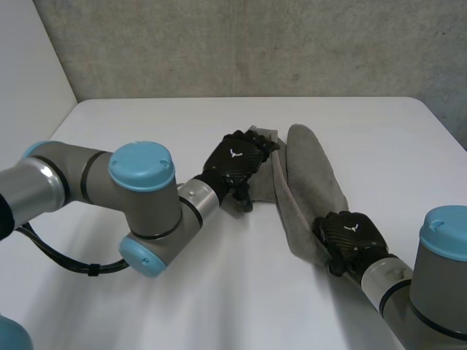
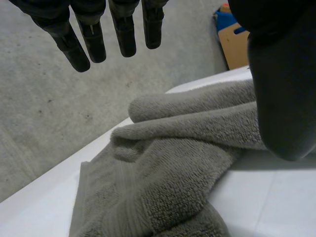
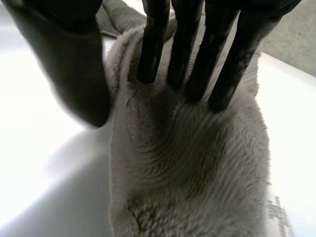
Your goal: Fold the towel.
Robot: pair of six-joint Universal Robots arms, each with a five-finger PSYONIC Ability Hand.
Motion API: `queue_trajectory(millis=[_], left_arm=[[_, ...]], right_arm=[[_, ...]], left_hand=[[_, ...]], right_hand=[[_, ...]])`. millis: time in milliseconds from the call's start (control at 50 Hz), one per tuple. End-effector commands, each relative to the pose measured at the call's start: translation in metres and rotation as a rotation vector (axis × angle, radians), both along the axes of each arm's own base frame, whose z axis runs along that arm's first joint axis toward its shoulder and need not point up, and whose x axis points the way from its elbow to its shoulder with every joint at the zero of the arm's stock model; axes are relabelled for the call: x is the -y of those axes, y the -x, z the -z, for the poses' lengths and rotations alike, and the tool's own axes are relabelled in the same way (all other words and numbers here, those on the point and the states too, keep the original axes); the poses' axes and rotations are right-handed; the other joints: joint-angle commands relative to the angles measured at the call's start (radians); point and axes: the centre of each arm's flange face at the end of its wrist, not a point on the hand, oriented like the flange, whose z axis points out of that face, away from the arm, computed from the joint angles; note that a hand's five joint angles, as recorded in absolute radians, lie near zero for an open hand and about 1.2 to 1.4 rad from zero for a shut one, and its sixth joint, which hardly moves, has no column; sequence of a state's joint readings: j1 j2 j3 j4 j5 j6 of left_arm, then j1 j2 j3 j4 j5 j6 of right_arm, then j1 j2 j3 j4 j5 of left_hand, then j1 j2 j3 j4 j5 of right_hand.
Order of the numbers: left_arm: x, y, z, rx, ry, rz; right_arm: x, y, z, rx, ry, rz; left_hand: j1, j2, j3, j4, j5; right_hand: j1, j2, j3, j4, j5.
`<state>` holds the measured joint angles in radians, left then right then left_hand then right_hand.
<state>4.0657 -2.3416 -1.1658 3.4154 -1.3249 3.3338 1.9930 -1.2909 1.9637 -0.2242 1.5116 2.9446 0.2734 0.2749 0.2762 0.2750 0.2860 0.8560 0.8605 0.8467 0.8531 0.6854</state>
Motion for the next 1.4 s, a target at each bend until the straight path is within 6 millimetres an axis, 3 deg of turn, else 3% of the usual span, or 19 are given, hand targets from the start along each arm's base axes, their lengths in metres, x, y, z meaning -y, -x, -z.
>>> queue_trajectory(millis=[20,180,360,460,560,620,660,680,700,720,740,760,860,880,900,940,980,1060,1400], left_arm=[[-0.007,0.005,0.007,0.066,0.054,0.027],[-0.017,0.009,0.007,0.069,0.055,0.049],[-0.017,0.01,0.005,0.065,0.06,0.047],[-0.017,0.009,0.001,0.061,0.066,0.041],[-0.016,0.003,-0.026,0.026,0.096,0.02],[-0.016,-0.002,-0.035,0.016,0.107,0.01],[-0.019,-0.011,-0.056,-0.007,0.13,-0.004],[-0.019,-0.017,-0.065,-0.019,0.138,-0.017],[-0.019,-0.018,-0.065,-0.019,0.138,-0.017],[-0.021,-0.023,-0.073,-0.035,0.137,-0.026],[-0.021,-0.023,-0.073,-0.035,0.137,-0.026],[-0.023,-0.028,-0.08,-0.053,0.129,-0.031],[-0.033,-0.041,-0.103,-0.141,0.086,-0.042],[-0.033,-0.046,-0.109,-0.175,0.064,-0.047],[-0.033,-0.046,-0.109,-0.176,0.064,-0.047],[-0.033,-0.052,-0.115,-0.244,0.0,-0.049],[-0.033,-0.052,-0.116,-0.265,-0.024,-0.035],[-0.037,-0.049,-0.113,-0.279,-0.073,0.055],[-0.046,-0.036,-0.083,-0.252,-0.244,0.325]], right_arm=[[0.002,-0.003,-0.004,0.015,0.019,-0.023],[-0.016,-0.013,-0.045,0.104,0.131,-0.2],[-0.021,-0.012,-0.059,0.097,0.189,-0.227],[-0.013,-0.004,-0.06,0.062,0.204,-0.201],[0.004,0.011,-0.071,0.001,0.241,-0.117],[0.005,0.014,-0.07,-0.031,0.213,-0.105],[0.002,0.016,-0.066,-0.101,0.144,-0.116],[0.001,0.017,-0.063,-0.137,0.105,-0.127],[0.001,0.017,-0.063,-0.137,0.105,-0.127],[0.0,0.016,-0.062,-0.152,0.085,-0.143],[0.0,0.016,-0.062,-0.152,0.085,-0.144],[0.001,0.014,-0.063,-0.149,0.072,-0.156],[0.014,0.01,-0.081,-0.12,0.129,-0.14],[0.018,0.009,-0.087,-0.1,0.146,-0.129],[0.018,0.009,-0.087,-0.1,0.146,-0.129],[0.022,0.007,-0.1,-0.031,0.164,-0.108],[0.023,0.006,-0.107,0.014,0.173,-0.092],[0.025,0.006,-0.115,0.097,0.186,-0.058],[0.028,0.01,-0.084,0.114,0.211,-0.033]], left_hand=[[0.011,0.009,0.008,0.009,-0.177],[0.008,0.006,0.005,0.006,-0.179],[0.002,0.0,-0.001,0.0,-0.185],[-0.001,-0.003,-0.004,-0.003,-0.188],[-0.01,-0.012,-0.013,-0.012,-0.197],[-0.01,-0.012,-0.013,-0.012,-0.197],[-0.013,-0.014,-0.016,-0.015,-0.2],[-0.013,-0.014,-0.016,-0.015,-0.2],[-0.013,-0.014,-0.016,-0.015,-0.2],[-0.01,-0.012,-0.013,-0.012,-0.197],[-0.01,-0.012,-0.013,-0.012,-0.197],[-0.004,-0.006,-0.007,-0.006,-0.191],[0.178,0.176,0.175,0.176,-0.009],[0.41,0.409,0.408,0.409,0.223],[0.413,0.411,0.41,0.411,0.226],[0.627,0.625,0.624,0.625,0.44],[0.7,0.698,0.697,0.698,0.513],[1.116,1.115,1.114,1.115,0.929],[1.123,1.121,1.12,1.121,0.936]], right_hand=[[0.54,0.535,0.549,0.543,0.536],[0.54,0.536,0.55,0.543,0.536],[0.54,0.536,0.55,0.543,0.536],[0.54,0.536,0.55,0.543,0.536],[0.54,0.536,0.55,0.543,0.536],[0.54,0.536,0.55,0.543,0.536],[0.54,0.536,0.55,0.543,0.536],[0.358,0.354,0.368,0.361,0.354],[0.356,0.352,0.366,0.359,0.352],[-0.155,-0.16,-0.146,-0.152,-0.159],[-0.16,-0.165,-0.151,-0.157,-0.164],[-0.681,-0.686,-0.672,-0.679,-0.685],[-0.681,-0.686,-0.672,-0.679,-0.685],[-0.681,-0.686,-0.672,-0.679,-0.685],[-0.681,-0.686,-0.672,-0.679,-0.685],[-0.681,-0.686,-0.672,-0.679,-0.685],[-0.681,-0.686,-0.672,-0.679,-0.685],[-0.681,-0.686,-0.672,-0.679,-0.685],[-0.681,-0.686,-0.672,-0.679,-0.685]])
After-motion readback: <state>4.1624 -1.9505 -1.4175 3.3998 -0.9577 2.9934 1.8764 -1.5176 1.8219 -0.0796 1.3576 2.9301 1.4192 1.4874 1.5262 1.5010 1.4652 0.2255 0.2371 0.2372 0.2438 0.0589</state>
